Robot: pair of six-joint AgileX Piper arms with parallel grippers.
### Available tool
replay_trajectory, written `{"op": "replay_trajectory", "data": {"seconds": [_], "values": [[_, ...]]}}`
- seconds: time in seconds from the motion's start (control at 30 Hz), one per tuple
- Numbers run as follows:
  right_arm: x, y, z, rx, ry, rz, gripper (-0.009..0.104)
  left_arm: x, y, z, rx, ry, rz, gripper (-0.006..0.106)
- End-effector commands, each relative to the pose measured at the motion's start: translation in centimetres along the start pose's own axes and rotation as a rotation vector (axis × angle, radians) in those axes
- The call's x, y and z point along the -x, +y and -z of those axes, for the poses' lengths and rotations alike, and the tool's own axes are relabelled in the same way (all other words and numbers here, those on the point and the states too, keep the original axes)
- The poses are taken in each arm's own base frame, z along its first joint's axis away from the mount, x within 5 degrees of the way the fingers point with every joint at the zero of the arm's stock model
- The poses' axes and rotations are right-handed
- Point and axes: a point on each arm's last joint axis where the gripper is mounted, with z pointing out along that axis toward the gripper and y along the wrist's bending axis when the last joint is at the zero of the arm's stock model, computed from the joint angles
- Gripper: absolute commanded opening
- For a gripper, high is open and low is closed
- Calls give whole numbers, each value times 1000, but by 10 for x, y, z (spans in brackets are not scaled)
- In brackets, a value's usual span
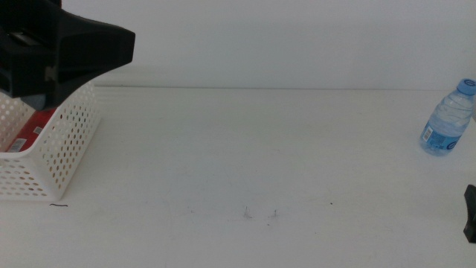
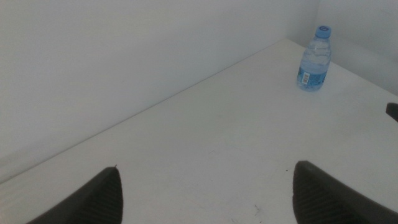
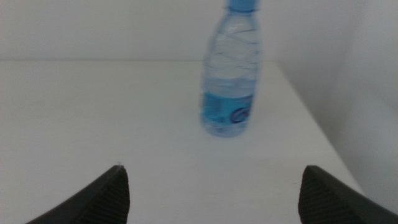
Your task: Use arms to grab the bottles and put them into the dustbin to the left of the table.
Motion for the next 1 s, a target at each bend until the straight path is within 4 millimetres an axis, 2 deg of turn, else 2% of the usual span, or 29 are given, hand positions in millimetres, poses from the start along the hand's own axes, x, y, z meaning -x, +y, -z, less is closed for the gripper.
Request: {"op": "replay_trajectory", "data": {"seconds": [0.0,0.2,0.57,0.73,0.97], "values": [[-1,-6,-9,-78,-48,-1,88,3,0,3,-1,-21,8,94],[-14,-5,-29,-102,-39,-8,88,3,0,3,6,-28,3,94],[-10,3,-108,-146,-58,-32,88,3,0,3,6,-28,3,94],[-11,-1,-135,-240,-59,-20,88,3,0,3,6,-28,3,94],[-14,5,-176,-249,-83,-11,88,3,0,3,6,-28,3,94]]}}
